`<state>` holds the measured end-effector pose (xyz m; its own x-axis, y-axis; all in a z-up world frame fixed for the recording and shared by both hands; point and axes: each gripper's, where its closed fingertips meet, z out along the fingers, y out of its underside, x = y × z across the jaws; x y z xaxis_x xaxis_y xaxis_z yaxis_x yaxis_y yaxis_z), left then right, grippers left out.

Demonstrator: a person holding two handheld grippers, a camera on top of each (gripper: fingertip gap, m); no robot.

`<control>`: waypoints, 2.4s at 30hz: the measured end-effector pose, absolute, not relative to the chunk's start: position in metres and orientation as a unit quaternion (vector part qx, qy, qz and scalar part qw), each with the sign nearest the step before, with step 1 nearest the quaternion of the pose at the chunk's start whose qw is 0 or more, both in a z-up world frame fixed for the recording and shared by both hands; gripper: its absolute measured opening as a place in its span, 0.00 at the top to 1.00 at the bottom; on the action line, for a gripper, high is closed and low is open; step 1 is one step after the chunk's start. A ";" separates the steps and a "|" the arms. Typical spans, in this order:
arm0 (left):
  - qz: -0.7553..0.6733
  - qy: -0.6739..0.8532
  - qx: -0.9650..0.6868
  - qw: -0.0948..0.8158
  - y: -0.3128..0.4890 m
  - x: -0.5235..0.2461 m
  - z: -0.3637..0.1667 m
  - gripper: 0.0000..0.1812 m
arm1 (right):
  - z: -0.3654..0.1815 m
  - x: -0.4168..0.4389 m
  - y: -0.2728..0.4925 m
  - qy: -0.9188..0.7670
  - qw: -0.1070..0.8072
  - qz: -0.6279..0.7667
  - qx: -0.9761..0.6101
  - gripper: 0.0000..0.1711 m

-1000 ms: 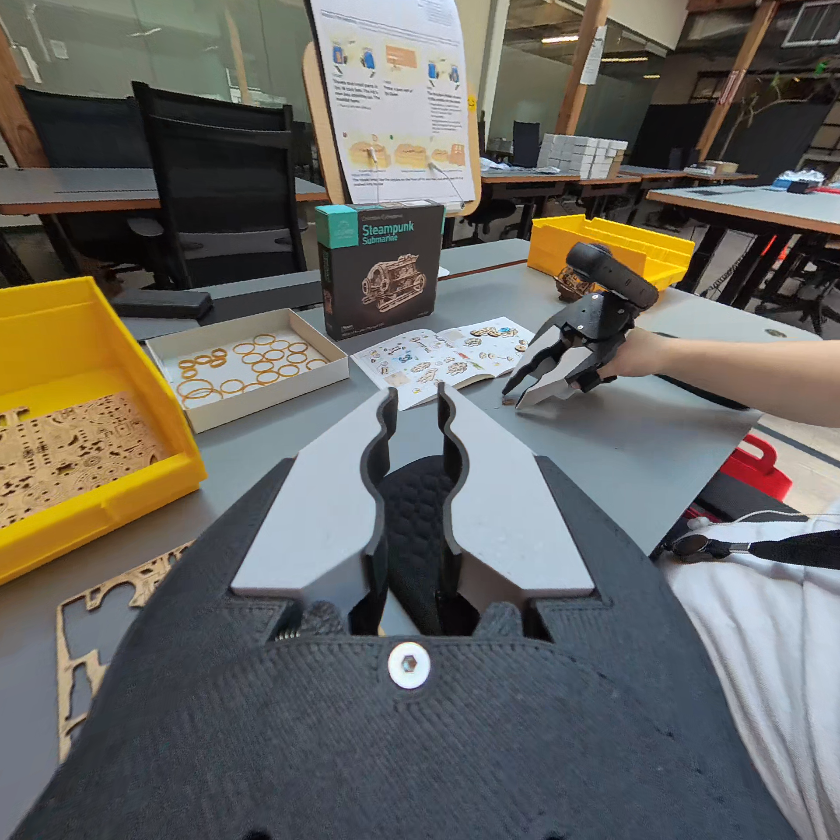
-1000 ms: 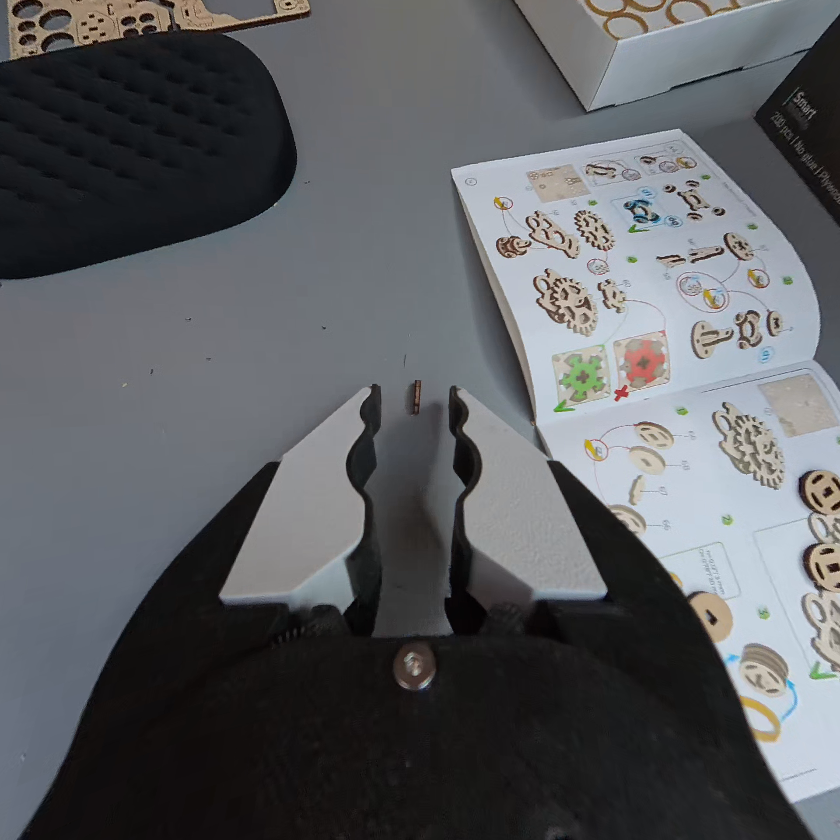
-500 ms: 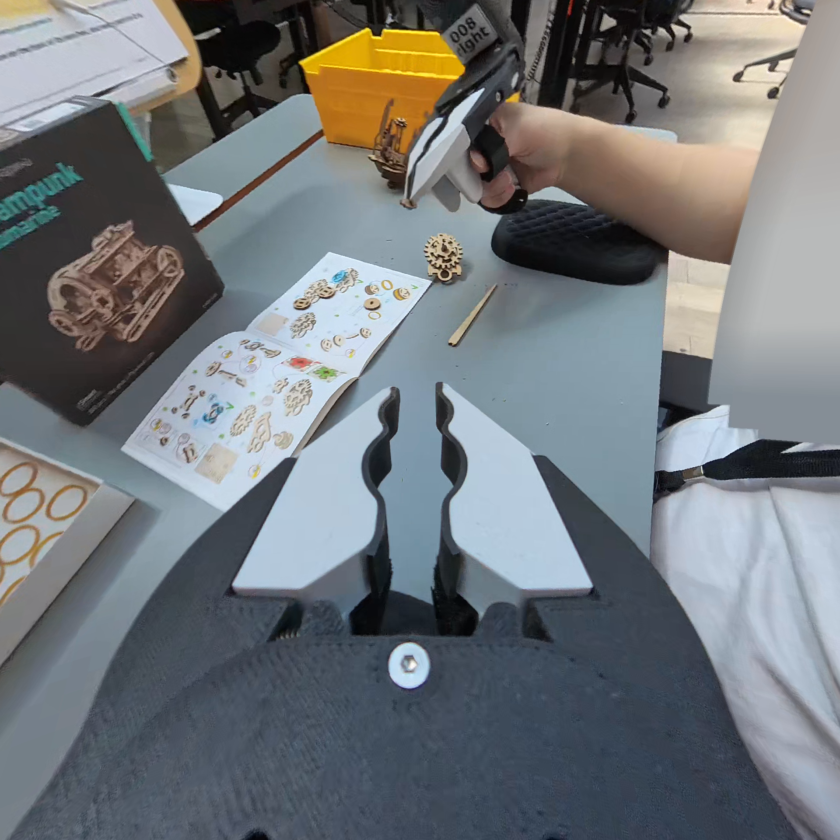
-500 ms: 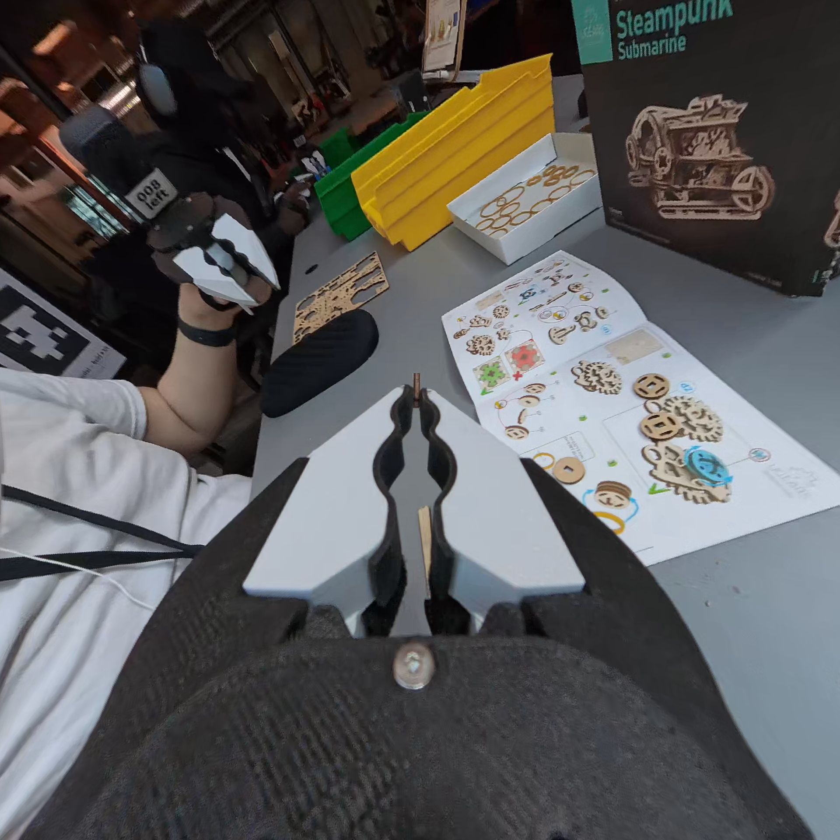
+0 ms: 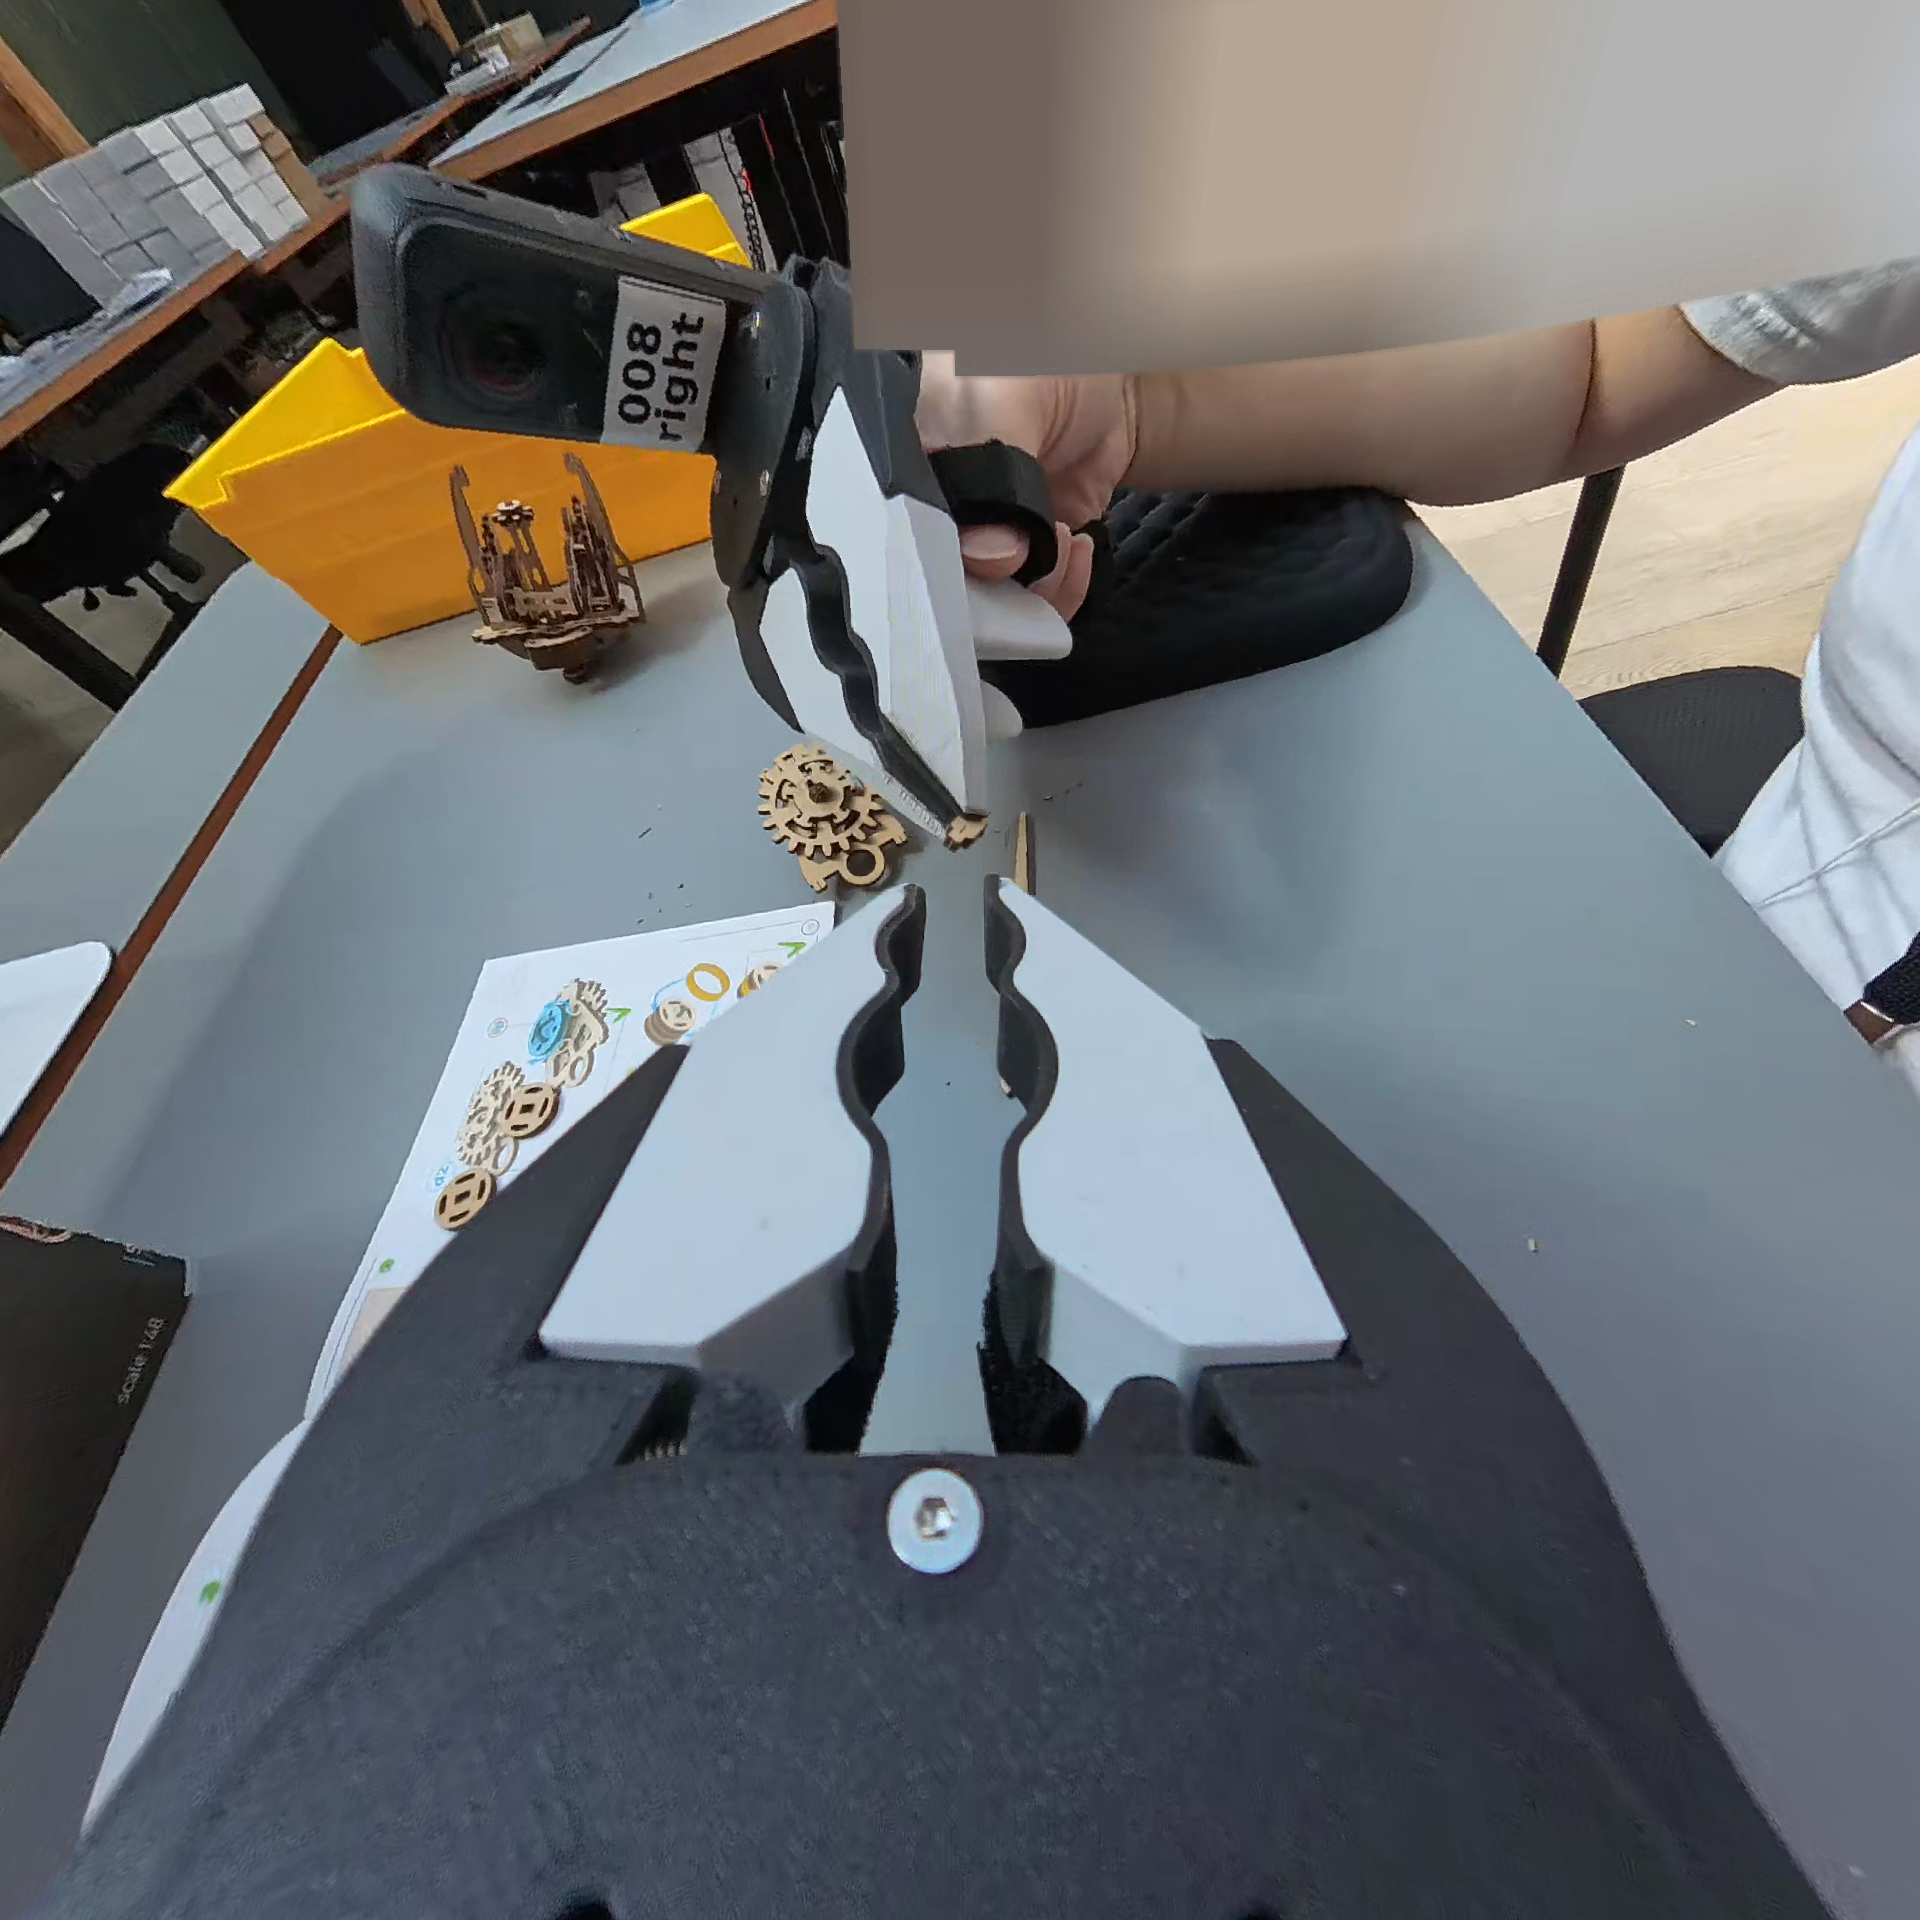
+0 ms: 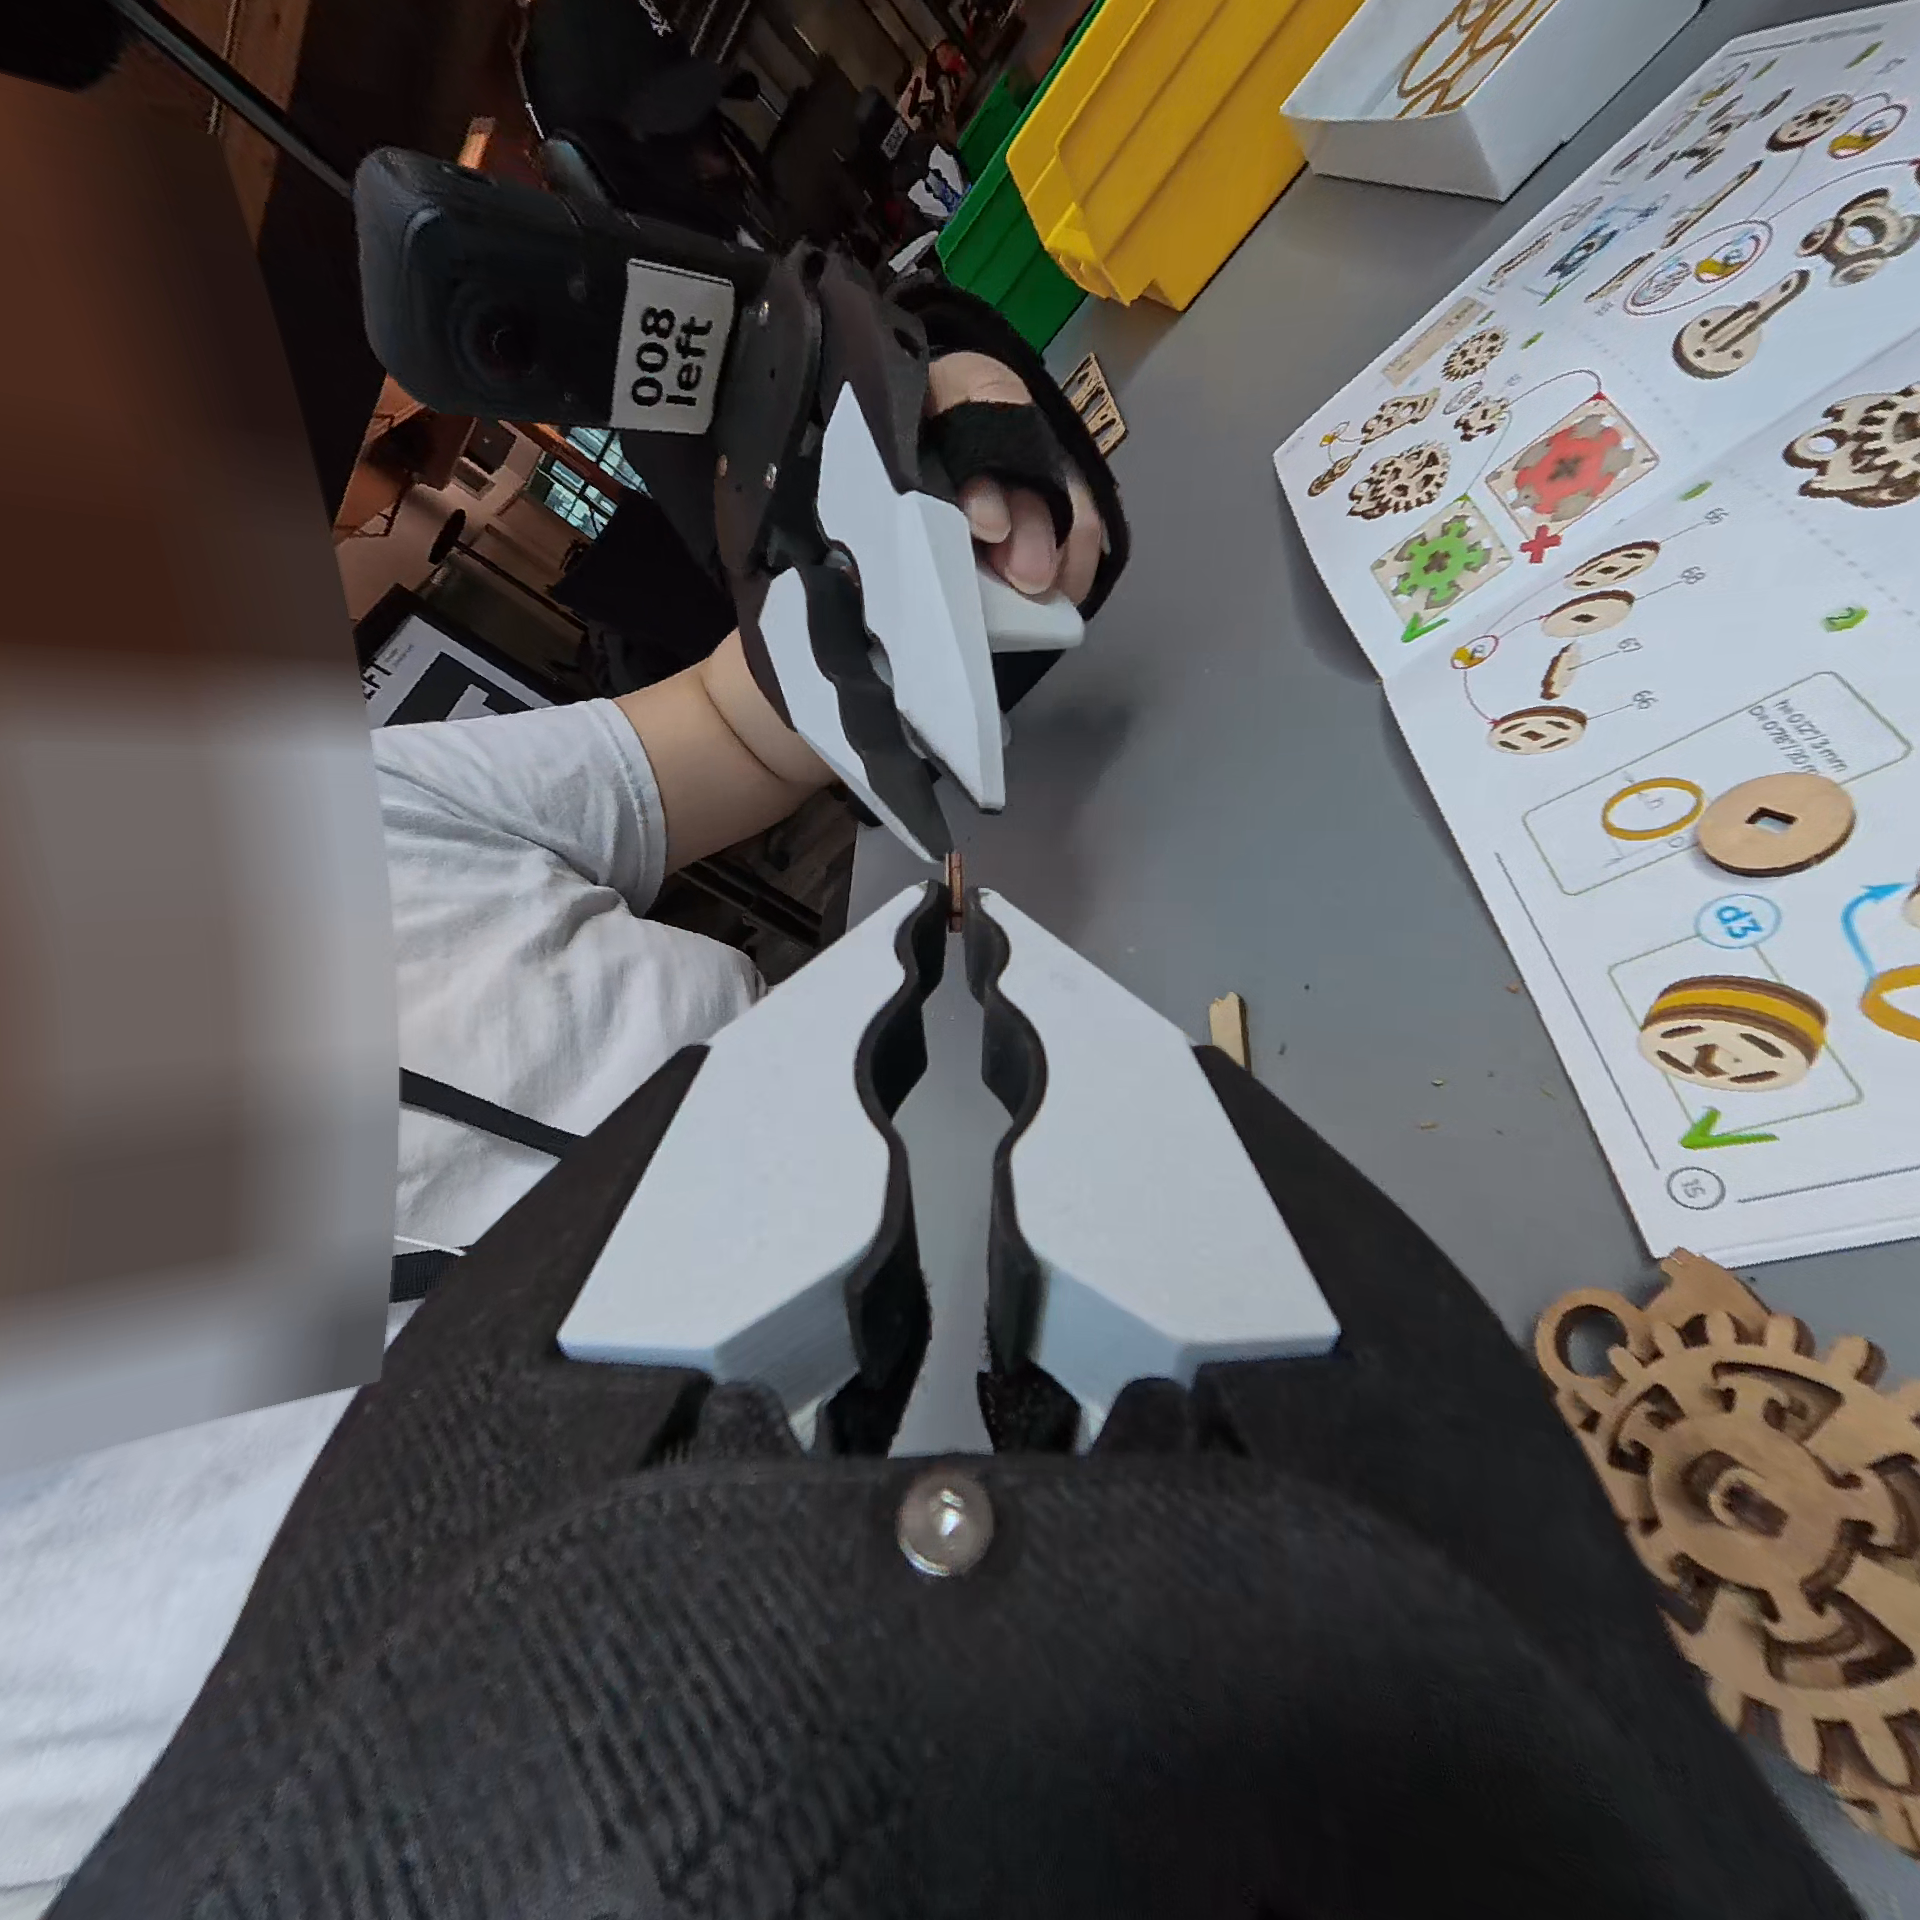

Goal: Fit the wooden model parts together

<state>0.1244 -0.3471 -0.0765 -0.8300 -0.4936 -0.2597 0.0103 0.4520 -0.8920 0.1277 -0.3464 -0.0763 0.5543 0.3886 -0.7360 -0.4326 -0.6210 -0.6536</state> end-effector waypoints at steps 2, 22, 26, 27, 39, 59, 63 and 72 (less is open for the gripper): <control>-0.515 0.804 -0.143 0.261 -0.352 0.126 -0.076 0.94 | -0.074 0.123 -0.347 0.018 0.428 0.492 -0.758 0.99; -0.505 0.810 -0.102 0.281 -0.366 0.107 -0.079 1.00 | -0.084 0.104 -0.354 0.008 0.372 0.533 -0.760 0.99; -0.498 0.817 -0.095 0.275 -0.368 0.104 -0.084 1.00 | -0.088 0.099 -0.356 0.003 0.357 0.538 -0.764 0.99; -0.498 0.818 -0.095 0.271 -0.369 0.103 -0.084 1.00 | -0.089 0.098 -0.356 0.001 0.354 0.539 -0.764 0.99; -0.464 0.850 -0.127 0.213 -0.357 0.093 -0.109 1.00 | -0.097 0.103 -0.354 -0.070 0.392 0.450 -0.799 0.89; -0.481 0.825 -0.253 0.153 -0.302 0.097 -0.100 0.89 | -0.138 0.218 -0.299 -0.162 0.363 0.054 -0.916 0.83; -0.496 0.812 -0.266 0.154 -0.291 0.097 -0.095 0.89 | -0.145 0.224 -0.292 -0.155 0.352 0.080 -0.920 0.81; -0.496 0.809 -0.273 0.156 -0.284 0.098 -0.094 0.90 | -0.160 0.223 -0.292 -0.179 0.337 0.070 -0.922 0.91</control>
